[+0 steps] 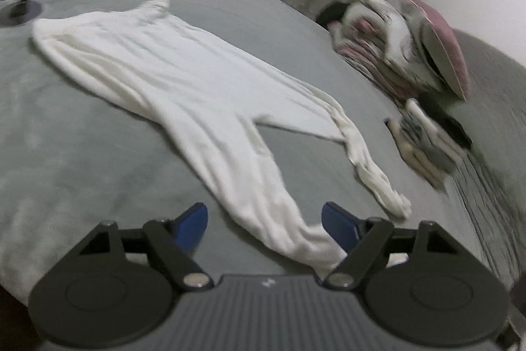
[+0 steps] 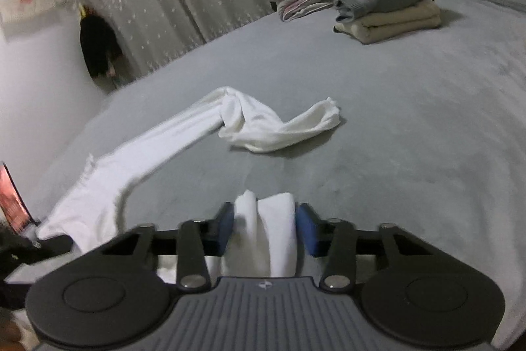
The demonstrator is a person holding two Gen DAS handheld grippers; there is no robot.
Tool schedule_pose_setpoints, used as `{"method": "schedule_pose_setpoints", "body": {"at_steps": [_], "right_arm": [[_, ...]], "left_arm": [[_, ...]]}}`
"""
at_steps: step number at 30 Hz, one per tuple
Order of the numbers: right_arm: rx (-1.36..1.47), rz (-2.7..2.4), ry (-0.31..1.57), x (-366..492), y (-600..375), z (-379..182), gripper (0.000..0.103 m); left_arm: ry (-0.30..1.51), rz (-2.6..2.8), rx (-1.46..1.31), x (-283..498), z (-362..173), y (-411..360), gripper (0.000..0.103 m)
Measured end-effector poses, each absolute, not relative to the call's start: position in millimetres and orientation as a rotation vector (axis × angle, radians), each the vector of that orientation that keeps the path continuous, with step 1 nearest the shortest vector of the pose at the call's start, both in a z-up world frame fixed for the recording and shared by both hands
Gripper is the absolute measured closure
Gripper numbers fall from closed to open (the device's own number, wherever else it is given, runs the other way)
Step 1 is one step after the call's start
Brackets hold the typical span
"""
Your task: Fold clothes
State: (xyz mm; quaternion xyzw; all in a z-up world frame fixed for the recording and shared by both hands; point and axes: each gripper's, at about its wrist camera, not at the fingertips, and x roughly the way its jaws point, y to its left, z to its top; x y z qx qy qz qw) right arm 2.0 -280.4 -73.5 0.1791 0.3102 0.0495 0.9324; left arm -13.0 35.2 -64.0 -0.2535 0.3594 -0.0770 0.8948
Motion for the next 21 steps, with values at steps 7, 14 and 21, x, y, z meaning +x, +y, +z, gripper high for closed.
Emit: {"method": "schedule_pose_setpoints", "body": {"at_steps": [7,14,21], "right_arm": [[0.358,0.005,0.576,-10,-300,-65,0.095],[0.333,-0.201,0.477,-40,-340,-45,0.095],[0.274,-0.320,0.494,-49,-366,-47,0.095]], "left_arm": [[0.741,-0.210,-0.479,-15,-62,20,0.025],[0.744,-0.208,-0.490,-12,-66,18,0.025],[0.751,-0.202,-0.459,-10,-65,18,0.025]]}}
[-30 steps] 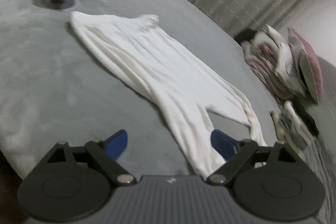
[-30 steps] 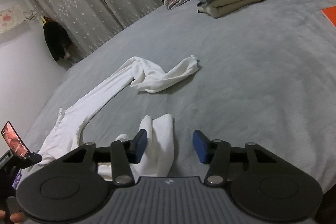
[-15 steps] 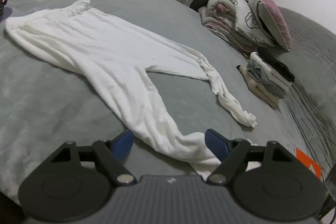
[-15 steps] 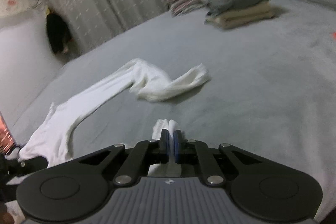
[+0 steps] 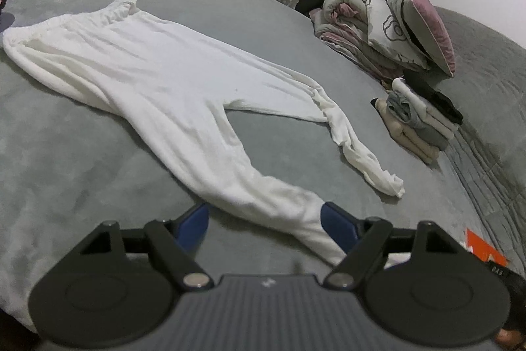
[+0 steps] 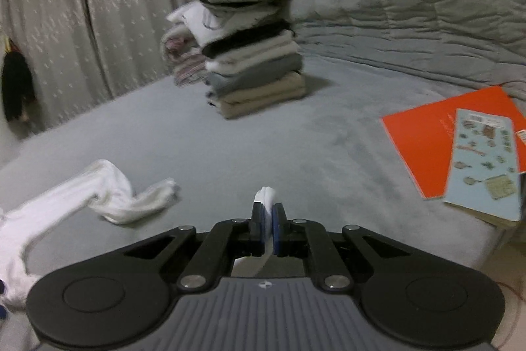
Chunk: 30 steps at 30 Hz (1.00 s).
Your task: Fold clothes
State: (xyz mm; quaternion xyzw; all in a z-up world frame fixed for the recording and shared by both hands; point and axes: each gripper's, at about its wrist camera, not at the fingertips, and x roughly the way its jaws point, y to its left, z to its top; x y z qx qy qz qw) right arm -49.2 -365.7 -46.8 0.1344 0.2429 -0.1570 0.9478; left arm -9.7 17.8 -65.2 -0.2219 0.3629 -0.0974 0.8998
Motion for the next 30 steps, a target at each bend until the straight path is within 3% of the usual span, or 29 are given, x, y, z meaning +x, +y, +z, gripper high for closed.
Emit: {"method": "schedule_pose_setpoints", "body": {"at_steps": [6,8,10,14,17,30], "right_arm": [[0.249,-0.325,0.556,-53,-372,-57,0.095],[0.227,-0.315,0.560,-56,-372,-56,0.095],[0.221,-0.308,0.544,-60,-374,-52,0.092],[0.209,-0.264,0.502,-59,-374,-38,0.065],[0.160,-0.172,0.503,-53,-367,-31,0.064],[0.005,0.203,0.689,-9,-345,-54,0.064]], "left_arm": [[0.732,-0.176,-0.402,-2,-53,27,0.027],[0.721,-0.178,-0.384,3,-46,30,0.031],[0.727,-0.192,-0.366,10,-41,32,0.043],[0.729,-0.207,-0.318,25,-32,30,0.045],[0.726,-0.189,-0.276,42,-25,29,0.047],[0.881,-0.106,-0.155,115,-47,3,0.070]]}}
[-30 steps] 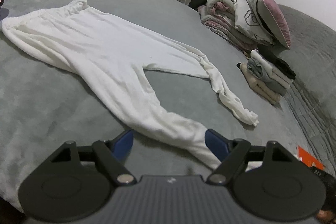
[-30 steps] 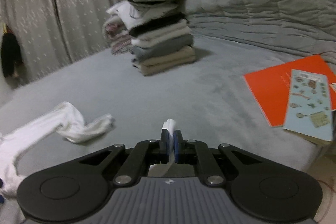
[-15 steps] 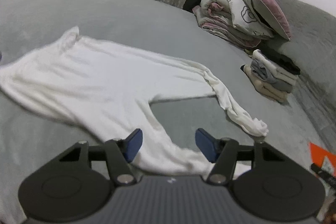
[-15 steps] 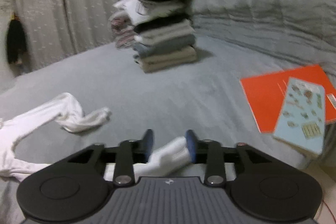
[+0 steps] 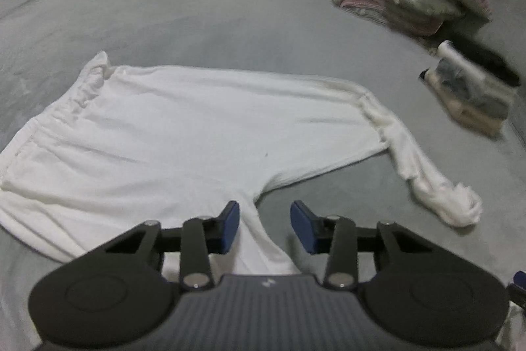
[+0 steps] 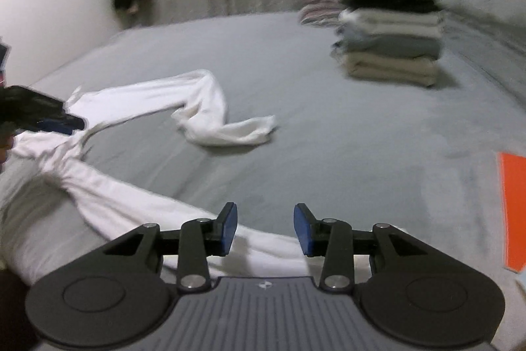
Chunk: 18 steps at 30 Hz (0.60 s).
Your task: Fold clothes
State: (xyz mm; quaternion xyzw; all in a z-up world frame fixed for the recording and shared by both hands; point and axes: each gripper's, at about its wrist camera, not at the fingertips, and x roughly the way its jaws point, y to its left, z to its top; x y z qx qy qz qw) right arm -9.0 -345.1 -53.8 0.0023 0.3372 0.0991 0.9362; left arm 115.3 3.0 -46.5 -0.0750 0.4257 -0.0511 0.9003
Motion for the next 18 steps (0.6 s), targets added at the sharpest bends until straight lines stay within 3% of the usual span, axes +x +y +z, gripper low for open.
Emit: {"method": "schedule_pose_setpoints", "body": {"at_steps": [5,9,11,18], "right_arm": [[-0.016,0.296,0.740,2,-338,-61,0.065],[-0.076,0.340,0.755,5,-327,-68,0.083],[-0.091,0.364,0.753,2,-324,-69,0.094],[-0.054,0.307,0.666,-16,-332,-52,0.097]], "left_arm": [[0.900,-0.053,-0.144,124,-60,2,0.084],[0.895,-0.018,-0.132,128,-64,3,0.097],[0.893,-0.014,-0.136,128,-63,4,0.098],[0.818,0.003,-0.231,122,-48,14,0.098]]}}
